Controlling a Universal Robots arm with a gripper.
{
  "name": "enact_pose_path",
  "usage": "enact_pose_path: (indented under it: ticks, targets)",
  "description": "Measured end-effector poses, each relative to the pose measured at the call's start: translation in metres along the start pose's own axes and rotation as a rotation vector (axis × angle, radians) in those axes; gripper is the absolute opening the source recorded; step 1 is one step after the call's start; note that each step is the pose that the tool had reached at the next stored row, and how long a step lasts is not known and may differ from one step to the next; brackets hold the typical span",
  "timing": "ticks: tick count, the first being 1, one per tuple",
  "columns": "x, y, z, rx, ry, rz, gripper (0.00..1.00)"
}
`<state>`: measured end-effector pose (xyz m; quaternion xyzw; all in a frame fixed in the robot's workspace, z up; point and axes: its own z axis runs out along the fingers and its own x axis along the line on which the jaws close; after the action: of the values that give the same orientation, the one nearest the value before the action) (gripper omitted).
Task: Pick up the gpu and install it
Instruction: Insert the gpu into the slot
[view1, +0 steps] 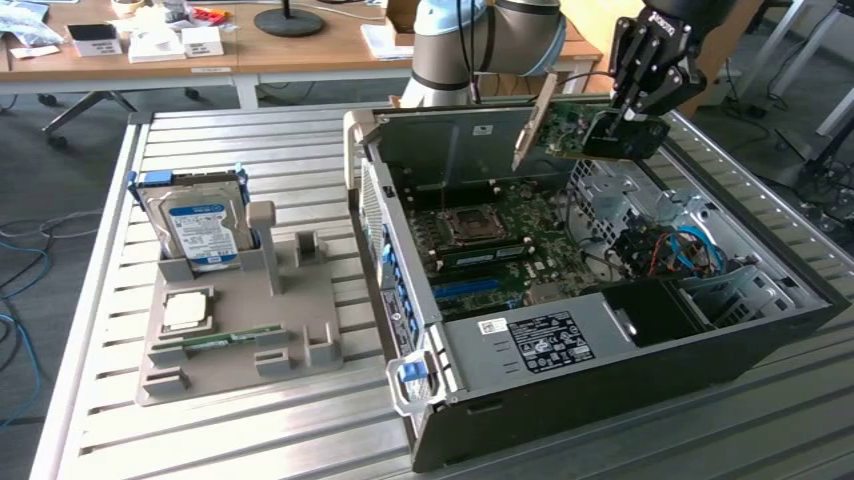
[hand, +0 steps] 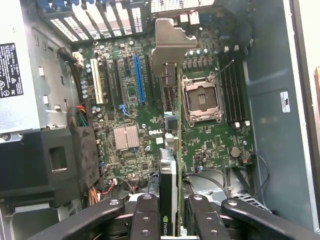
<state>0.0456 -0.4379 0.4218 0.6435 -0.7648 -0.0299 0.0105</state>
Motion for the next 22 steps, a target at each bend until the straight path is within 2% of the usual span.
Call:
enact_pose_path:
  ticks: [2,10,13,16,22]
  targets:
    - [0.0,0.0001,0.0,0.0013,-0.0001,-0.001,0.27]
    - [0.0002,0.0009,0.0017,0.0372,-0.0066,-0.028,0.27]
    - [0.0005,0.0022,0.0026,0.0458,-0.0108,-0.036,0.27]
    - [0.0011,0.0055,0.0038,0.0483,-0.0194,-0.041,0.27]
    - [0.0017,0.0088,0.0064,0.0528,-0.0467,-0.058,0.27]
